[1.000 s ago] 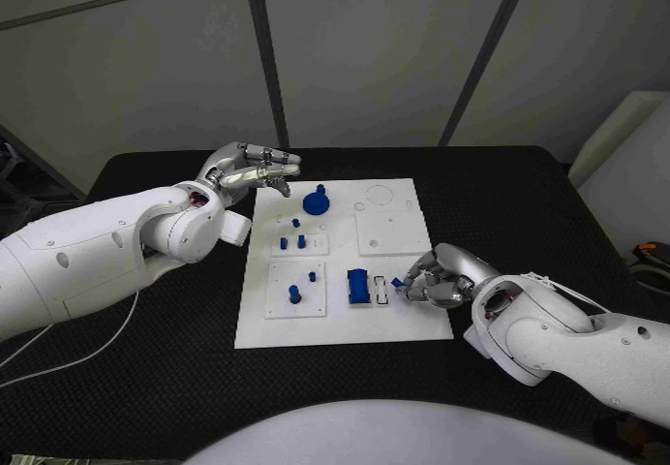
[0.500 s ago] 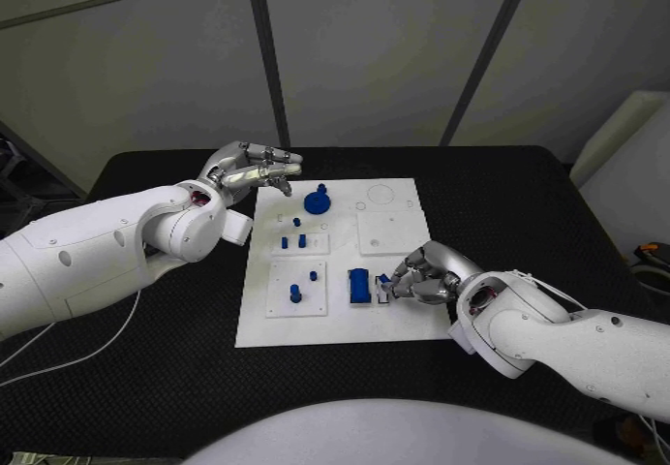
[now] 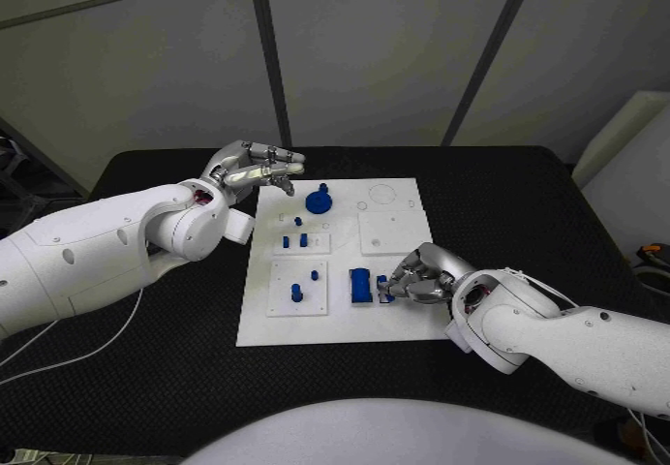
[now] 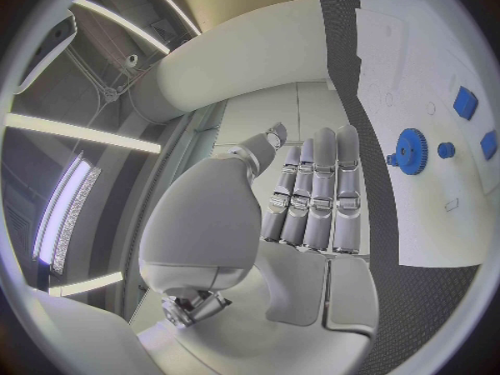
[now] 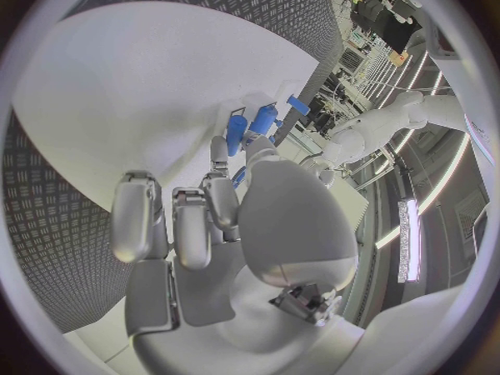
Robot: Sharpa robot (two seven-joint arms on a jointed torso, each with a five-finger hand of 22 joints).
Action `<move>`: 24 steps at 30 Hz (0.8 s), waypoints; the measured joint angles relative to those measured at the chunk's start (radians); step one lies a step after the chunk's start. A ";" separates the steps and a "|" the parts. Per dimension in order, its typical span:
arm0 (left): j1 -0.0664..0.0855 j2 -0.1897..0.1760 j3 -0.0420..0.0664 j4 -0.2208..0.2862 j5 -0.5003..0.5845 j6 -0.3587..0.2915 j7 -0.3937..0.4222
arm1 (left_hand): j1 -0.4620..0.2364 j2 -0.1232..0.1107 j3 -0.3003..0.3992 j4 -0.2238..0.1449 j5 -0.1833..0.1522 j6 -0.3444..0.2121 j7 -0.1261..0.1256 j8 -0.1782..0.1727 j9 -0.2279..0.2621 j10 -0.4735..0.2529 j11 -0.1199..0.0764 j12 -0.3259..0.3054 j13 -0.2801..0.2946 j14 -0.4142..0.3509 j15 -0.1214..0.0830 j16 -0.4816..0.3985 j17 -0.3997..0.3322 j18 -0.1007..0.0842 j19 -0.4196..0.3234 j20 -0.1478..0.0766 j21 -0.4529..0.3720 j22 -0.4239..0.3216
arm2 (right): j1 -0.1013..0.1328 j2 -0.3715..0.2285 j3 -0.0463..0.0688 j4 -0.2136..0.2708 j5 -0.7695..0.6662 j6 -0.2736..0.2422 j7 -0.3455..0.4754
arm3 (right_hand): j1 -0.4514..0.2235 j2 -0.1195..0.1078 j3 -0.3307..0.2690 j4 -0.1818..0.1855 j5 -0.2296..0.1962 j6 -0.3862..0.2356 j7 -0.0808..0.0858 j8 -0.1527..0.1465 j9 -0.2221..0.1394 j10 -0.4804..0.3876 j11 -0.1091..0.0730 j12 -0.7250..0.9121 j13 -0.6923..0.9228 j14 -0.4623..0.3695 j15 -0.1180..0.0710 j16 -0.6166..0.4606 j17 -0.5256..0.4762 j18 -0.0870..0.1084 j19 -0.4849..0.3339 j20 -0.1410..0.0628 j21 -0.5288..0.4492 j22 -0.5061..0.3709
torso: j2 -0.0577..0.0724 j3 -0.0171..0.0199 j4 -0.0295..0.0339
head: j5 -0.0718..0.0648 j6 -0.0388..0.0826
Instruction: Assemble the parts on the task board
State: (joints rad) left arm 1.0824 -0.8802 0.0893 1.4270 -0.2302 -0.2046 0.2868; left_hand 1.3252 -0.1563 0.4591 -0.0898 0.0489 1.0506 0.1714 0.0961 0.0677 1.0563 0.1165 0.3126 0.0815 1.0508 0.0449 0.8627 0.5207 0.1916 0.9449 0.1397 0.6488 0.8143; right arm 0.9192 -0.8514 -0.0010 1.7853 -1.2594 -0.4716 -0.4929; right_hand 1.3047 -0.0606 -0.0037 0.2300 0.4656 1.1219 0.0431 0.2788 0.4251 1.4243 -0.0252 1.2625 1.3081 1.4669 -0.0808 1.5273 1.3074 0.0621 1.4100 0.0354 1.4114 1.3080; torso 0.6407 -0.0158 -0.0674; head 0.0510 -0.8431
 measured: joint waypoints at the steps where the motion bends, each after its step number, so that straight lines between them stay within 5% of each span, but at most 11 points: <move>1: 0.000 0.000 0.000 0.000 0.000 0.000 0.000 | 0.000 0.000 0.000 0.000 0.000 0.000 0.000 0.000 0.000 0.000 0.000 0.000 0.000 0.000 0.000 0.000 0.000 0.000 0.000 0.000 0.000 0.000 | 0.000 0.001 0.000 0.000 0.000 0.002 -0.002 | -0.008 0.000 -0.003 0.003 0.002 0.001 0.000 0.002 0.001 0.002 -0.002 0.000 0.000 0.000 0.000 0.000 0.000 0.000 0.000 0.000 0.000 0.000 | 0.000 0.0001 0.0000 | 0.000 0.000; 18: 0.000 -0.001 0.000 0.000 0.000 0.001 0.000 | 0.000 0.000 0.000 0.000 0.000 0.000 0.000 0.000 0.000 0.000 0.000 0.000 0.000 0.000 0.000 0.000 0.000 0.000 0.000 0.000 0.000 0.000 | -0.001 0.000 -0.001 0.004 -0.022 0.019 -0.016 | -0.047 -0.006 -0.024 0.029 0.011 0.005 -0.002 0.016 0.010 0.014 -0.007 0.020 0.000 0.000 0.000 0.000 0.000 0.000 0.003 -0.003 0.005 0.000 | 0.000 0.0008 -0.0014 | -0.001 -0.002; 24: 0.000 0.000 0.000 -0.001 0.000 0.001 0.000 | 0.000 0.000 0.000 0.000 0.000 0.000 0.000 0.000 0.000 0.000 0.000 0.000 0.000 0.000 0.000 0.000 0.000 0.000 0.000 0.000 0.000 0.000 | -0.001 0.001 -0.001 0.006 -0.030 0.019 -0.016 | -0.100 -0.014 -0.060 0.058 -0.048 0.005 -0.002 0.026 0.018 0.018 -0.003 0.024 0.000 0.000 0.000 0.000 0.000 0.000 0.003 -0.003 0.005 0.000 | 0.000 0.0009 -0.0012 | -0.001 -0.003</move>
State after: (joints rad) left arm 1.0825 -0.8805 0.0894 1.4262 -0.2302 -0.2039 0.2867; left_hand 1.3253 -0.1564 0.4592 -0.0898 0.0489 1.0506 0.1714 0.0961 0.0677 1.0563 0.1165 0.3126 0.0814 1.0508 0.0449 0.8627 0.5207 0.1916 0.9449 0.1397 0.6488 0.8144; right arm 0.9183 -0.8508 -0.0019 1.7914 -1.2889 -0.4523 -0.5087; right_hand 1.2052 -0.0742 -0.0633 0.2876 0.4171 1.1271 0.0413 0.3049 0.4433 1.4420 -0.0286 1.2862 1.3079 1.4669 -0.0808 1.5273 1.3073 0.0621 1.4135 0.0319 1.4160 1.3078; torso 0.6410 -0.0150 -0.0686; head 0.0501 -0.8462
